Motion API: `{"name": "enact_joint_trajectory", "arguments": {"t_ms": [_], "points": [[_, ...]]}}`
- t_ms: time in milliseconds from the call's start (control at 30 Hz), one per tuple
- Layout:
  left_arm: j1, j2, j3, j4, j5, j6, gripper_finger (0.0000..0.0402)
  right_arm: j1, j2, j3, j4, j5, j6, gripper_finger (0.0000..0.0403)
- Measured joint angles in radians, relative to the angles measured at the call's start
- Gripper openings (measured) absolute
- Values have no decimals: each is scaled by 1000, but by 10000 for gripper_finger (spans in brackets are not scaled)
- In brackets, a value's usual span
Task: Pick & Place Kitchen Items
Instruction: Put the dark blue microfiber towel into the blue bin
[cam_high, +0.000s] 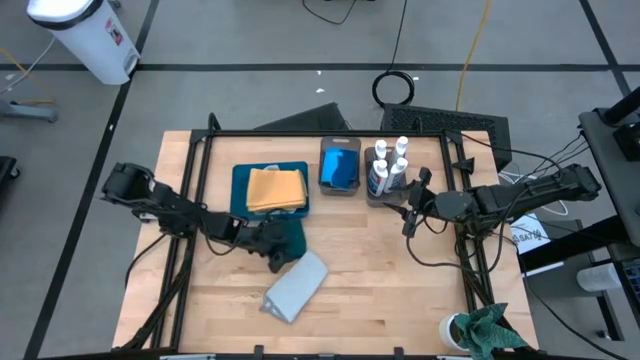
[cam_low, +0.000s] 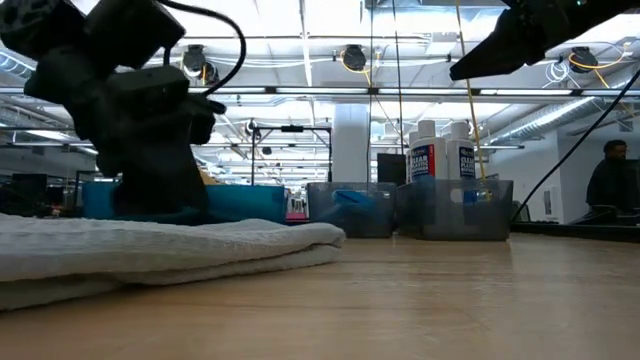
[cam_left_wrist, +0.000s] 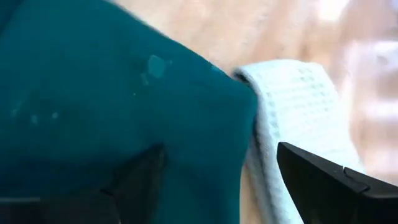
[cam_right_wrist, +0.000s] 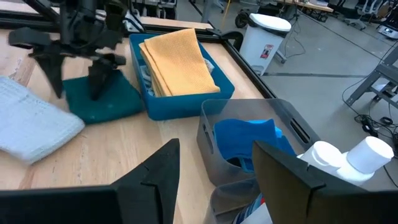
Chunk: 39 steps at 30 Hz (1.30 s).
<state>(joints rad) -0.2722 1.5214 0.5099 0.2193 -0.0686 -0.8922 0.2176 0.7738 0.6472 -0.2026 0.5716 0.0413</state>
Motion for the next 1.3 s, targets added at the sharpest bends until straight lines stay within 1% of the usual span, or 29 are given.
{"name": "enact_joint_trajectory", "arguments": {"t_ms": [100, 167, 267, 367, 433, 533, 633, 767, 867, 967, 1000, 1067, 1133, 1200, 1233, 1300], "points": [[-2, 31, -1, 135, -2, 94, 317, 0, 0, 0, 4, 0, 20, 171], [8, 55, 5, 184, -15, 125, 317, 0, 0, 0, 5, 0, 26, 171], [40, 109, 27, 173, 12, 127, 317, 0, 0, 0, 6, -1, 26, 171], [77, 182, 77, 183, 84, 120, 317, 0, 0, 0, 9, -1, 26, 171], [96, 241, 120, 185, 115, 138, 317, 0, 0, 0, 14, -1, 26, 171], [114, 323, 195, 198, 150, 207, 317, 0, 0, 0, 20, -7, 28, 171], [125, 389, 284, 222, 184, 322, 317, 0, 1, 0, 31, -52, 44, 171], [136, 439, 417, 192, 234, 481, 317, 0, 7, 0, 66, -126, 54, 171], [140, 433, 516, 96, 257, 602, 317, 0, 9, 0, 76, -215, 81, 171], [143, 391, 625, -83, 243, 706, 317, 2, 34, -1, 77, -278, 177, 171], [143, 381, 661, -156, 230, 734, 317, 5, 49, -12, 102, -290, 214, 171], [142, 363, 723, -300, 191, 787, 317, 24, 86, -62, 198, -289, 274, 171], [137, 346, 777, -437, 141, 831, 317, 45, 144, -124, 339, -291, 340, 171], [132, 323, 820, -563, 82, 841, 317, 65, 209, -163, 452, -293, 449, 171], [131, 307, 831, -610, 61, 839, 317, 73, 245, -167, 476, -293, 492, 171], [132, 269, 829, -655, 42, 851, 317, 91, 316, -166, 485, -315, 522, 171]]}}
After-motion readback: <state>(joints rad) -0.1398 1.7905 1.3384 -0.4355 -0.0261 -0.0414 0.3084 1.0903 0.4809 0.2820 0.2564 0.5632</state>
